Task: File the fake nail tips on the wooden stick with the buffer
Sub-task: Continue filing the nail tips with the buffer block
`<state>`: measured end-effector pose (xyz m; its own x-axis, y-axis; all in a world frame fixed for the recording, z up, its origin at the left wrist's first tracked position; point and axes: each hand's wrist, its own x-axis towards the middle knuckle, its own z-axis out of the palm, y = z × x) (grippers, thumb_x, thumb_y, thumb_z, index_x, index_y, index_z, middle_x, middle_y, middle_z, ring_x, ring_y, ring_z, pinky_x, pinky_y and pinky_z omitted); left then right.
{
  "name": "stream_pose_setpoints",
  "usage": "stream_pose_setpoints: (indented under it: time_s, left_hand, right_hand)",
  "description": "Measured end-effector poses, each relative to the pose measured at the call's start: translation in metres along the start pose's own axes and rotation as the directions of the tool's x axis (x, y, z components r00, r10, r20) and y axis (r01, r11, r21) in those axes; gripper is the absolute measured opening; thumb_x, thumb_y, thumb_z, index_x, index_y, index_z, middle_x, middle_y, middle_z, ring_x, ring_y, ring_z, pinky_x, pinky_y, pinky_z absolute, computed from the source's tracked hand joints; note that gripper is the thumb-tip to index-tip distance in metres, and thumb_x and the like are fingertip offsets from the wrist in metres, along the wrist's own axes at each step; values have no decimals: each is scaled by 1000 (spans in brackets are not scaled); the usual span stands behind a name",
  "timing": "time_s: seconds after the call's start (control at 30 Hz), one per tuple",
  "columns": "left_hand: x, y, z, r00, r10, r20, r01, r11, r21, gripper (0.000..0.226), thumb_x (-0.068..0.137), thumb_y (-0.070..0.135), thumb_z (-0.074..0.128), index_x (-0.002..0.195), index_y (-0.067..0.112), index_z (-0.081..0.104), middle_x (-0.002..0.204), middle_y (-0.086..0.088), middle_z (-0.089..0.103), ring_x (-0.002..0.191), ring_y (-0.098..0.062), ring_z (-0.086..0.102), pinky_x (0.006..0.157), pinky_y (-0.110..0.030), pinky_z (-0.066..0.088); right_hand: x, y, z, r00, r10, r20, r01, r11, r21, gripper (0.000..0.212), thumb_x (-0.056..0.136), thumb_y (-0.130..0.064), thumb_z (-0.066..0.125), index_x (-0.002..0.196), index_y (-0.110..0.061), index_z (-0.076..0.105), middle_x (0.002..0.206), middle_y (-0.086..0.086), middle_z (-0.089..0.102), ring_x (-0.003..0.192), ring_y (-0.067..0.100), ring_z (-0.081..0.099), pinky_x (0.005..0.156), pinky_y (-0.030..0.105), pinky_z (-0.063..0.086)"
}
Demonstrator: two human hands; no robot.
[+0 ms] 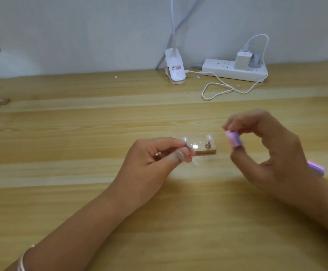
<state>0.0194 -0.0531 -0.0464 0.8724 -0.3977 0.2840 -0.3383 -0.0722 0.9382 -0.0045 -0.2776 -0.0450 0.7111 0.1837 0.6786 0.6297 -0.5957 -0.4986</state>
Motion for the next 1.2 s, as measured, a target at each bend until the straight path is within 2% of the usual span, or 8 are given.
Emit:
stream_pose_setpoints:
  time_s: [0.07, 0.17, 0.37, 0.47, 0.63, 0.83, 0.93, 1.2]
  left_hand:
    - [1, -2, -2, 996, -15, -92, 16, 1000, 6, 13, 90, 5, 63, 85, 7, 75, 72, 7, 72, 55, 7, 57, 53, -3, 37]
    - [2, -3, -4, 983, -36, -183, 30, 999, -37, 15, 92, 5, 62, 86, 9, 75, 72, 5, 72, 55, 5, 58, 52, -4, 37]
    - [1, -4, 0, 985, -53, -165, 57, 998, 23, 13, 91, 11, 64, 86, 17, 75, 74, 6, 74, 57, 5, 58, 50, -8, 36]
    - [1, -4, 0, 985, -53, -161, 62, 997, 48, 15, 91, 11, 65, 85, 19, 75, 74, 7, 74, 59, 4, 57, 49, -9, 36]
    - [2, -3, -1, 989, -53, -140, 66, 994, 89, 13, 90, 13, 66, 84, 18, 76, 76, 6, 74, 57, 4, 57, 50, -10, 37]
    - [0, -1, 1, 995, -38, -92, 49, 991, 123, 12, 83, 13, 73, 89, 20, 80, 77, 8, 75, 61, -1, 53, 49, -16, 37]
    - [-1, -1, 1, 995, -35, -97, 47, 991, 125, 12, 81, 11, 75, 89, 19, 80, 78, 12, 75, 61, 1, 54, 53, -19, 41]
    - [-1, -2, 3, 996, 1, -88, 10, 992, 128, 14, 80, 8, 77, 90, 17, 80, 78, 6, 75, 63, -21, 55, 55, -20, 41]
  right_hand:
    - [3, 0, -7, 992, 123, 25, -124, 990, 63, 11, 79, -11, 48, 90, -11, 51, 80, 8, 55, 74, 28, 53, 68, 43, 45]
    - [2, -4, -11, 962, 214, 170, -243, 954, 175, 14, 75, -5, 41, 84, -15, 46, 66, 4, 41, 57, 22, 37, 53, 36, 32]
    - [-3, -24, 20, 933, 119, 341, 24, 922, -385, 11, 86, -29, 63, 89, -22, 71, 67, -26, 50, 55, 9, 43, 54, 21, 31]
    - [-1, -22, 27, 912, 189, 364, -4, 892, -453, 2, 89, -26, 73, 90, -24, 74, 71, -9, 67, 59, 24, 63, 55, 26, 34]
    - [3, -19, 32, 898, 301, 321, -132, 880, -456, 12, 91, -42, 65, 92, -32, 71, 56, -20, 32, 65, 13, 43, 62, 30, 31]
    - [4, -16, 23, 944, 324, 61, -325, 946, 7, 13, 86, -17, 79, 76, -23, 75, 45, -12, 36, 44, 5, 34, 53, 19, 33]
    - [9, -21, 19, 887, 454, 88, -451, 809, 377, 10, 85, -24, 78, 77, -18, 77, 50, -5, 38, 47, 7, 33, 50, 14, 33]
    - [6, -27, 22, 807, 540, 241, -579, 640, 504, 17, 75, -38, 77, 74, -21, 78, 55, 3, 34, 47, 10, 25, 44, 15, 26]
